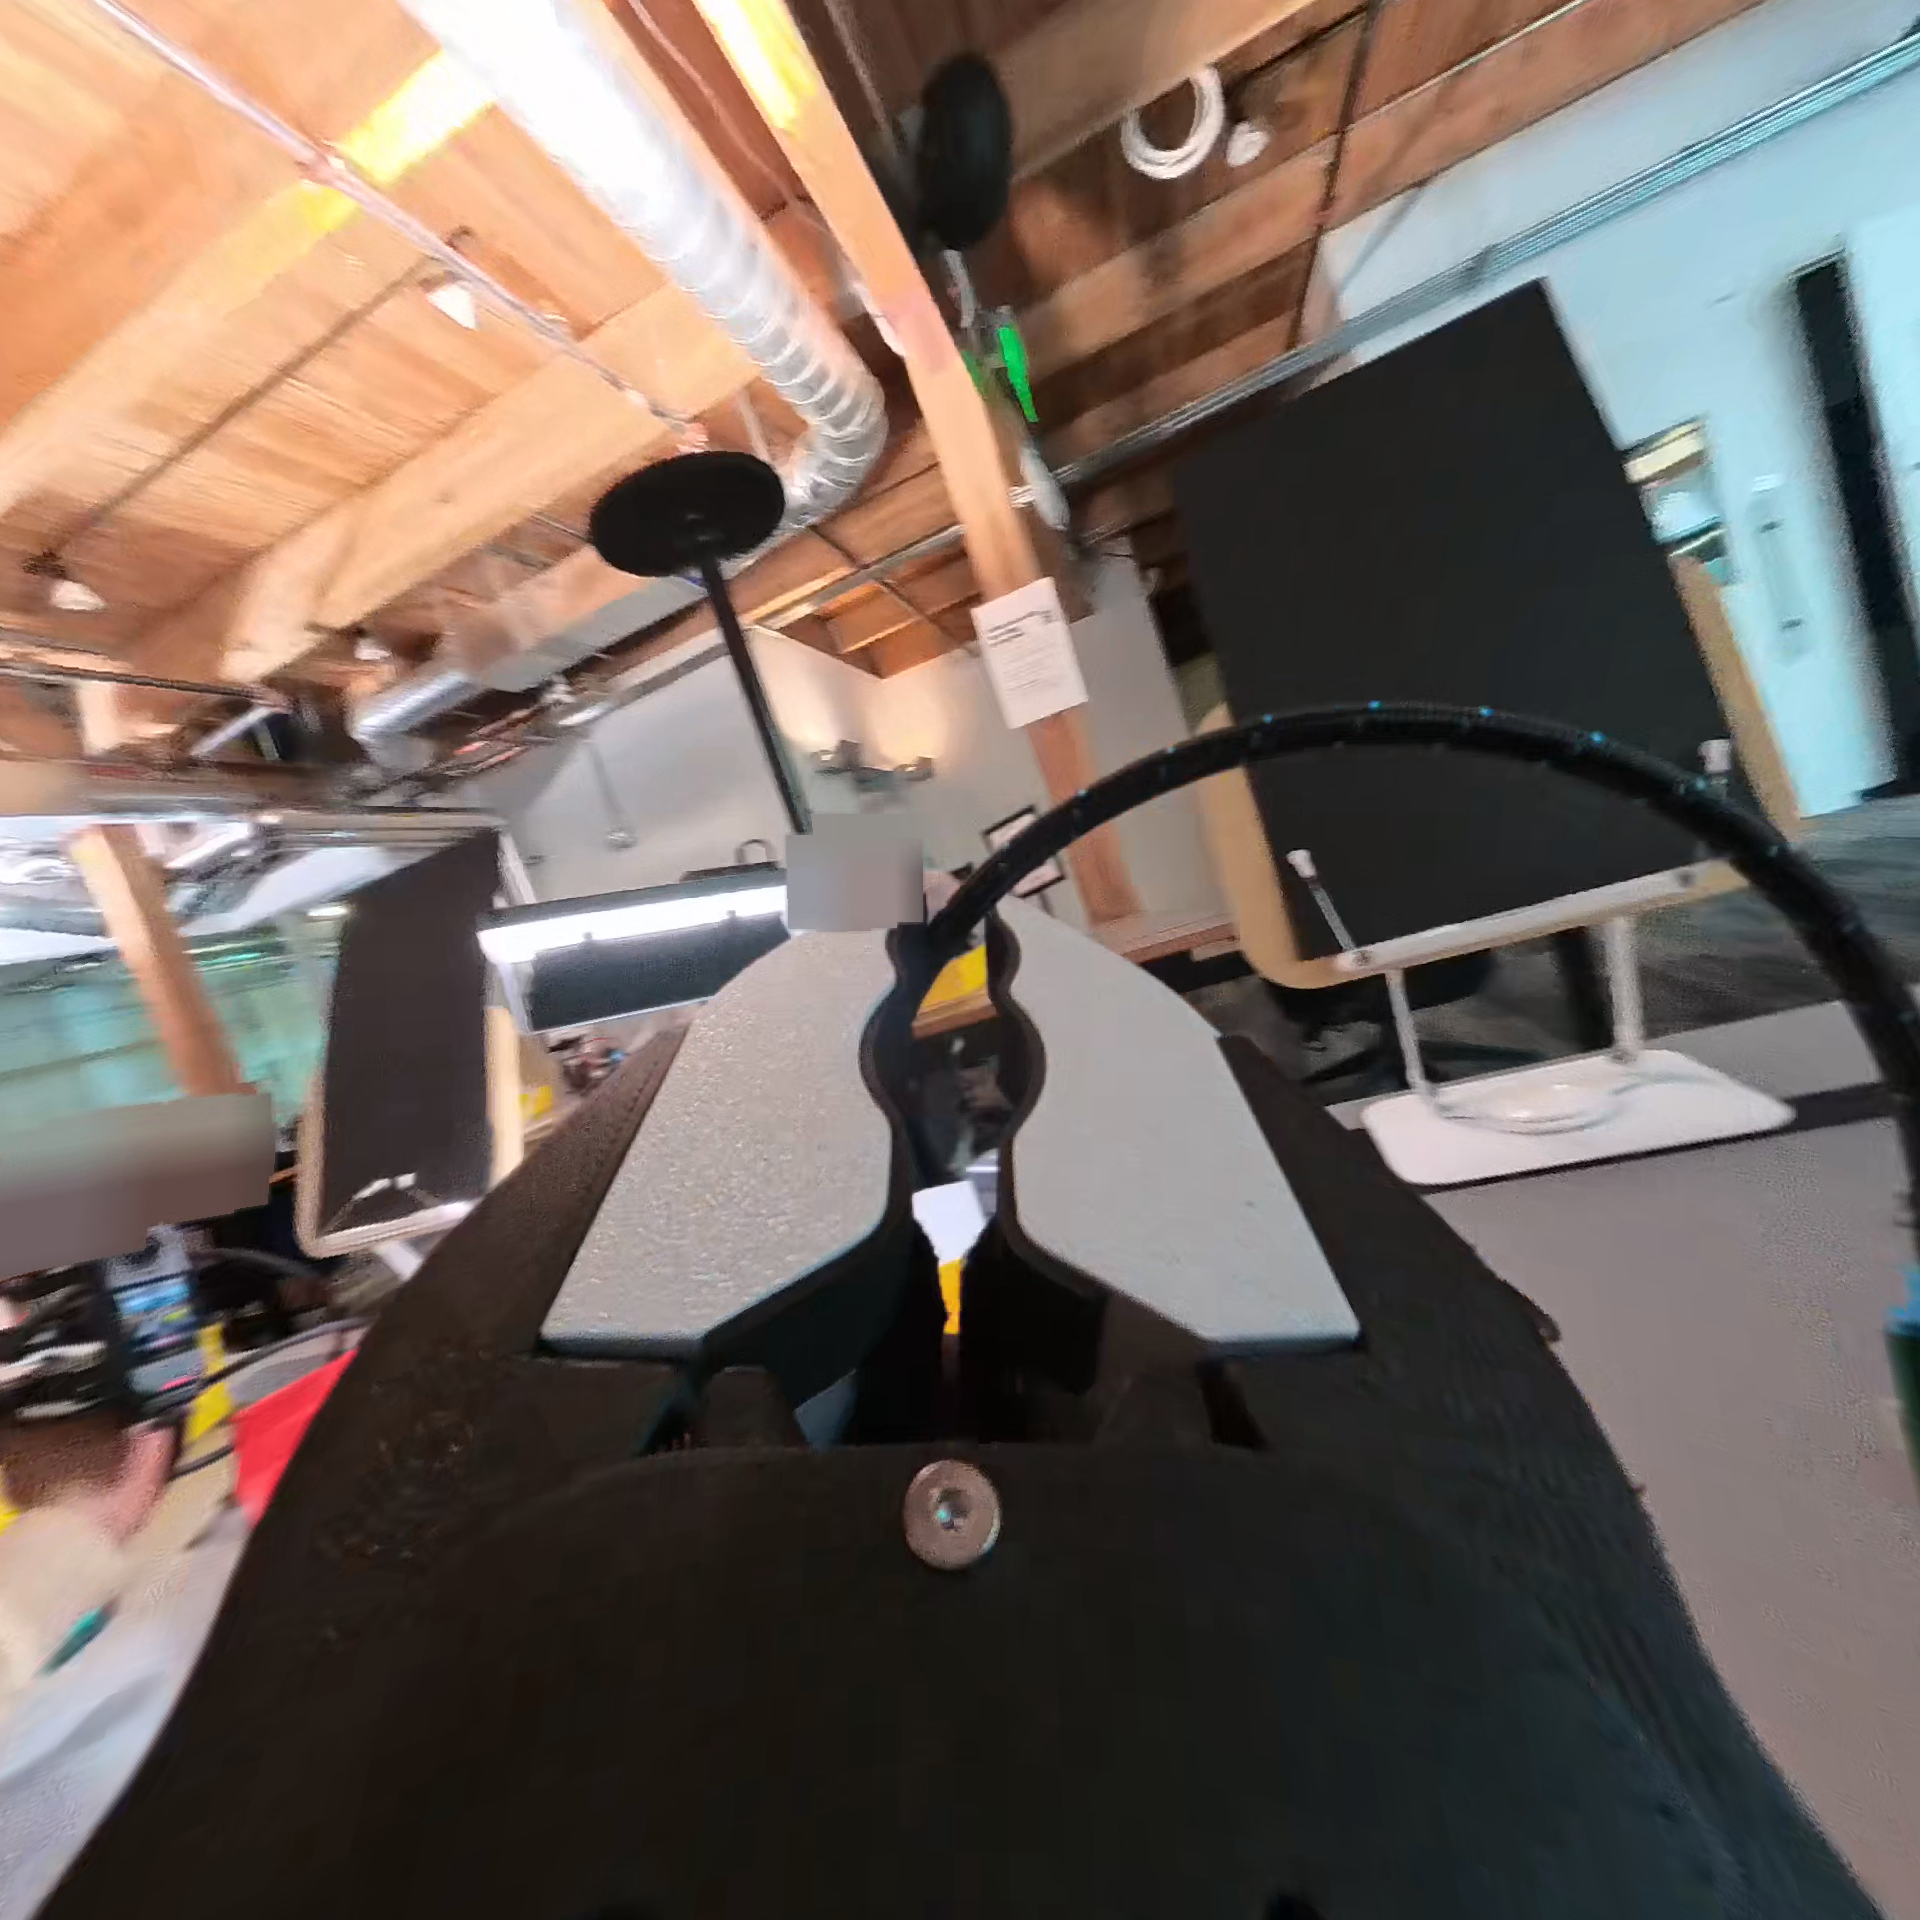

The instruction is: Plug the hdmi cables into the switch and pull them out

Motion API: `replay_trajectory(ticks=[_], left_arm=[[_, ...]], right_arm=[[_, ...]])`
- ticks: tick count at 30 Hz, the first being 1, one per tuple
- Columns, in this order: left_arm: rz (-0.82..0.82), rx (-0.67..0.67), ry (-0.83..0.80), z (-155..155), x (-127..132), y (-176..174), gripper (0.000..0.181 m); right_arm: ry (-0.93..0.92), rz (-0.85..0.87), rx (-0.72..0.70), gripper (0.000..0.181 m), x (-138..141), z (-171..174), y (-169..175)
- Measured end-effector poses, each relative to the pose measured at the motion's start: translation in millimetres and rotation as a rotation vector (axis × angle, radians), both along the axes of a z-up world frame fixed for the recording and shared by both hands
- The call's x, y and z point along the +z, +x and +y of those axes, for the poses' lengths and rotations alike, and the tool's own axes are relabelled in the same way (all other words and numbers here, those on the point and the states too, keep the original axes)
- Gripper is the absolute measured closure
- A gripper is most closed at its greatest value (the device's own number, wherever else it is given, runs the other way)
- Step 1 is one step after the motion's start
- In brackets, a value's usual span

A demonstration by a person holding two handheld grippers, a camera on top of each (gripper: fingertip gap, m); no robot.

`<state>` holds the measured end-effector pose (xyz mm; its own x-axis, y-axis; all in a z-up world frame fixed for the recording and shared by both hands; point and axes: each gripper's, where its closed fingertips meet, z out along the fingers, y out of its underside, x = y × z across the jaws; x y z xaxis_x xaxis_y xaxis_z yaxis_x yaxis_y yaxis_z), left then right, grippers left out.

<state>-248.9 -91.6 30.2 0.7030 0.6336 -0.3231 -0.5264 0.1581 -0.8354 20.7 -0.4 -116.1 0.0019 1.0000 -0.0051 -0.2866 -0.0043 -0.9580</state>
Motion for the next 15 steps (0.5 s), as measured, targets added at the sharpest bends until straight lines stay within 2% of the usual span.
replay_trajectory(ticks=[3,5,7,11,15], left_arm=[[0.011,-0.096,0.009,16.8,0.2,26.1,0.173],[0.025,-0.144,0.018,22.6,2.4,45.0,0.174],[0.031,-0.194,-0.004,31.4,-0.5,63.2,0.175],[0.033,-0.240,-0.064,51.7,-13.4,86.2,0.174],[0.031,-0.255,-0.109,66.0,-24.7,95.9,0.173]], right_arm=[[-0.143,0.065,0.146,0.117,1.2,-20.9,-12.8],[-0.155,0.030,0.209,0.115,-4.4,-36.2,-24.5],[-0.127,0.023,0.205,0.114,-2.9,-44.6,-30.9],[-0.222,0.180,0.218,0.119,16.4,-49.4,-27.5],[-0.294,0.184,0.187,0.123,10.7,-43.5,-34.8]])
